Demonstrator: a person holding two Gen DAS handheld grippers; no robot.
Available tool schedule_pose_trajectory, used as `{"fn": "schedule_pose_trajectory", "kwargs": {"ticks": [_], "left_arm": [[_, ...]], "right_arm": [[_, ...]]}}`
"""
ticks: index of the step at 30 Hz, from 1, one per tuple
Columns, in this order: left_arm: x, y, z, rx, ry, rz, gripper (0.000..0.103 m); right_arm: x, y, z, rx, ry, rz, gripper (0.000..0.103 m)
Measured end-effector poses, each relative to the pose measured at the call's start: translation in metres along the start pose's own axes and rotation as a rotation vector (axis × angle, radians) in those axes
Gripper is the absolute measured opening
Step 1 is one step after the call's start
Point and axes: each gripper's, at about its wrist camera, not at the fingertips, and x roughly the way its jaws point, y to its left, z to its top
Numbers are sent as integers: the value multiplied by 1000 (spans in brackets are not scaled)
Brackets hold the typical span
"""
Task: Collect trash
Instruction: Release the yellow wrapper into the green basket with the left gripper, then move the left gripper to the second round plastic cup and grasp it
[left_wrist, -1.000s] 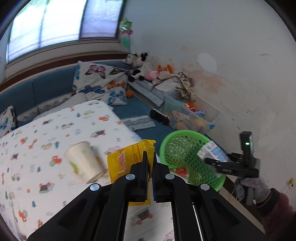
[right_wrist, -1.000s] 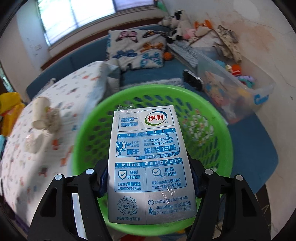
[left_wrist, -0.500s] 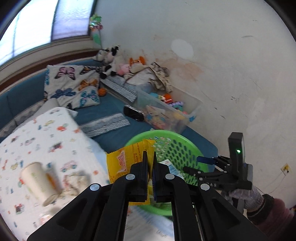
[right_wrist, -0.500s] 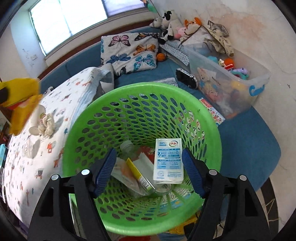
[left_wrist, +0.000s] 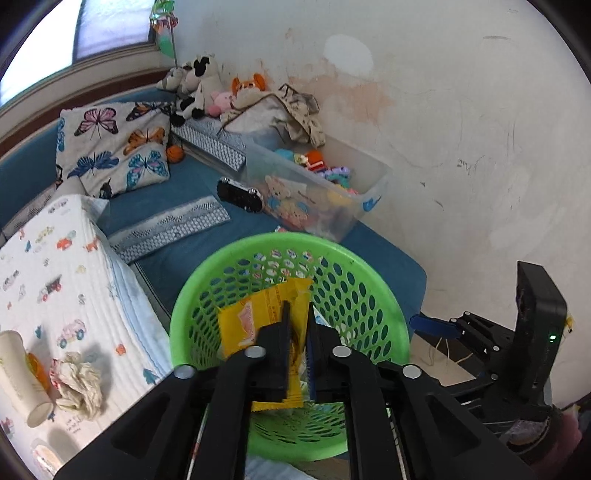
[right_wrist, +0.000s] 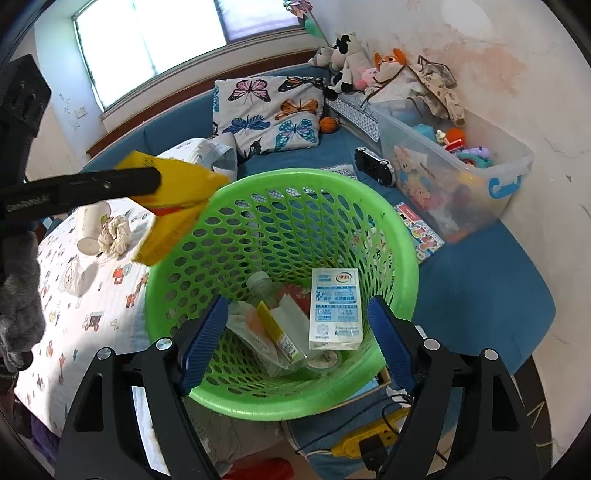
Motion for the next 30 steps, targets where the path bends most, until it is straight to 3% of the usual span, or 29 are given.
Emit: {"fn": "schedule_pose_trajectory", "kwargs": {"ticks": [7, 17, 30], "left_arm": [[2, 6, -13, -10, 12, 2, 46], [-33, 30, -47, -61, -21, 56, 54], [-102, 98, -102, -136, -89, 287, 75]], "right_arm": [[3, 1, -5, 15, 8, 21, 78], [-3, 18, -6, -10, 1, 39, 81], [-2, 60, -6, -68, 1, 88, 84]]}}
